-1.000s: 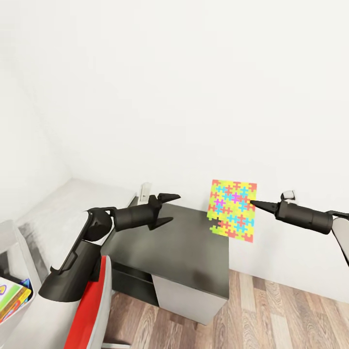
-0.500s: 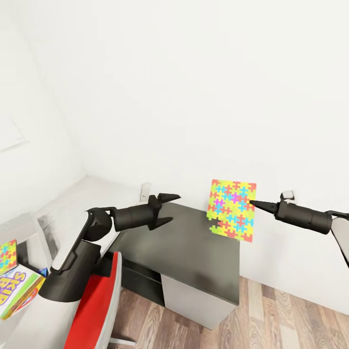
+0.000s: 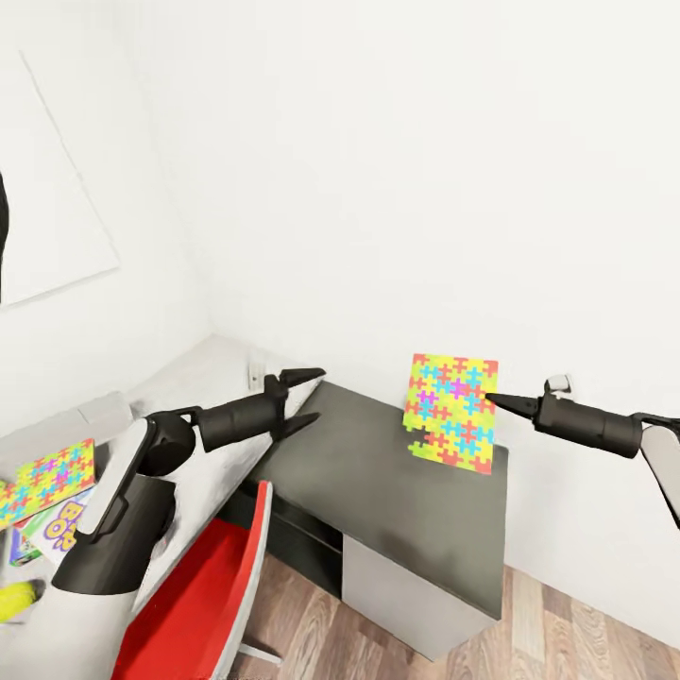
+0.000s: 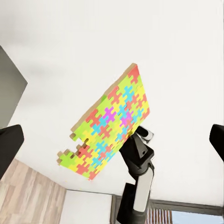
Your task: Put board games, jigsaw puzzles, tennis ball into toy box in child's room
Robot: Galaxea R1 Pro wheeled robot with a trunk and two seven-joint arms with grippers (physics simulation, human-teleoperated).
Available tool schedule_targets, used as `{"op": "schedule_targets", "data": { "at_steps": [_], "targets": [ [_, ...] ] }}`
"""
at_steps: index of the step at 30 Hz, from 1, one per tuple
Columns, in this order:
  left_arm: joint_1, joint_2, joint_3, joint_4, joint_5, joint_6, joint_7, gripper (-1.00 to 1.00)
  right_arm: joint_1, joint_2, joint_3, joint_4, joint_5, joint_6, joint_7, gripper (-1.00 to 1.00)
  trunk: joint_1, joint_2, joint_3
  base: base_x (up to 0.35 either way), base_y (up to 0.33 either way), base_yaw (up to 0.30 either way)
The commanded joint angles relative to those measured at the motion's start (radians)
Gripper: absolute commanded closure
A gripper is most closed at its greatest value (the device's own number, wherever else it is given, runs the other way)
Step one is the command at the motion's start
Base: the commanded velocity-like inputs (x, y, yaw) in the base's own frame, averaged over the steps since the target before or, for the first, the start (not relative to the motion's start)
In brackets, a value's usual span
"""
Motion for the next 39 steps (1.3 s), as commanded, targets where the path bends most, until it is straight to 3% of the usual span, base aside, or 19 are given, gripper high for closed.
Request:
{"op": "schedule_targets", "data": {
  "at_steps": [1, 4, 9, 15, 18, 22, 23, 27, 34, 39],
  "targets": [
    [0.022, 0.013, 0.033, -0.001, 0.012, 0.003, -0.047, -1.00, -0.005, 0.000, 0.000, 0.020, 0.003, 0.003, 0.006, 1.00, 0.001, -0.002, -0.001, 0.000, 0.000, 0.276],
    [0.049, 0.026, 0.072, -0.002, 0.012, 0.016, -0.149, -1.00, -0.025, 0.001, 0.000, 0.060, 0.002, 0.003, 0.006, 1.00, 0.001, -0.002, 0.000, 0.000, 0.000, 0.278],
    [0.087, 0.058, 0.126, -0.002, 0.013, 0.033, -0.304, -1.00, -0.107, 0.004, 0.014, 0.114, 0.002, 0.003, 0.006, 1.00, 0.001, -0.002, 0.002, 0.000, 0.000, 0.280],
    [0.111, 0.085, 0.148, -0.002, 0.013, 0.040, -0.387, -1.00, -0.181, 0.008, 0.053, 0.149, 0.000, 0.003, 0.006, 1.00, 0.001, -0.002, 0.005, 0.000, 0.000, 0.281],
    [0.124, 0.097, 0.162, -0.002, 0.013, 0.040, -0.409, -1.00, -0.208, 0.029, 0.083, 0.162, -0.001, 0.003, 0.006, 1.00, 0.001, -0.002, 0.006, 0.000, 0.000, 0.282],
    [0.139, 0.104, 0.187, -0.002, 0.013, 0.042, -0.423, -1.00, -0.243, 0.080, 0.108, 0.208, -0.001, 0.003, 0.005, 1.00, 0.001, -0.002, 0.008, 0.000, 0.000, 0.284],
    [0.139, 0.104, 0.187, -0.002, 0.013, 0.042, -0.423, -1.00, -0.243, 0.080, 0.108, 0.208, -0.001, 0.003, 0.005, 1.00, 0.001, -0.002, 0.008, 0.000, 0.000, 0.284],
    [0.147, 0.110, 0.198, -0.002, 0.013, 0.043, -0.428, -1.00, -0.301, 0.127, 0.128, 0.298, 0.001, 0.003, -0.006, 1.00, 0.001, -0.002, 0.010, 0.000, 0.000, 0.285],
    [0.151, 0.115, 0.203, -0.002, 0.013, 0.044, -0.430, -1.00, -0.402, 0.174, 0.181, 0.421, 0.003, 0.003, -0.058, 1.00, 0.001, -0.002, 0.012, 0.000, 0.000, 0.285],
    [0.152, 0.118, 0.205, -0.002, 0.013, 0.044, -0.431, -1.00, -0.446, 0.203, 0.208, 0.458, 0.003, 0.003, -0.074, 1.00, 0.001, -0.002, 0.014, 0.000, 0.000, 0.285]
  ]
}}
